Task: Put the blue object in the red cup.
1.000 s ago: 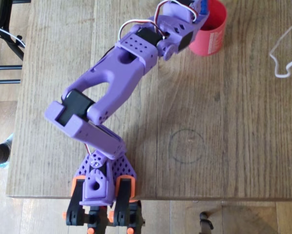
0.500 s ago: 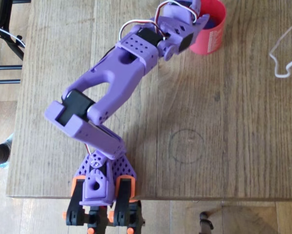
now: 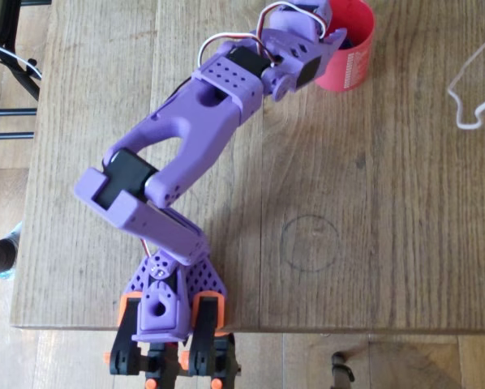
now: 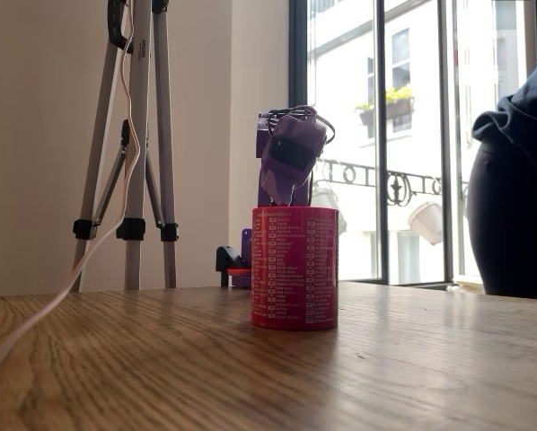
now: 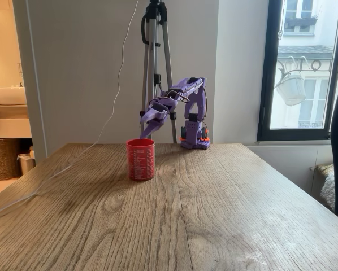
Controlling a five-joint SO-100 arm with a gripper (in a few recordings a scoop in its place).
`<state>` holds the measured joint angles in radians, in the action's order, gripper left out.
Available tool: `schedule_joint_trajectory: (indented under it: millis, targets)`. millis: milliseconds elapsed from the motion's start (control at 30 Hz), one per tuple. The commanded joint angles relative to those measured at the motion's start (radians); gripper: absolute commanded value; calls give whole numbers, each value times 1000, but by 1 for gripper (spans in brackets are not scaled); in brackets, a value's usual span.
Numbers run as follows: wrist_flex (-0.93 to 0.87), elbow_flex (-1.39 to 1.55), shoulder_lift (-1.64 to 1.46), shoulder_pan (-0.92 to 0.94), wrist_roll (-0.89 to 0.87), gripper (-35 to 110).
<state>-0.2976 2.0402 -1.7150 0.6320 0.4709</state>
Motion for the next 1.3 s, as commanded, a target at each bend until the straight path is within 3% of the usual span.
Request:
schedule_joint_trajectory:
  millis: [0,300,500,800,1033,1267]
  targets:
    - [20,-63,-52,0,14,1]
    - [20,-84,-64,-15,-6,1]
    - [-32,-170,-169,-152,-89,1]
    - [-351,-319,-448,-503,-199,1]
    - [-836,-285,-750,-871,-284,1]
    - [-718,115,-999,-870,-293,1]
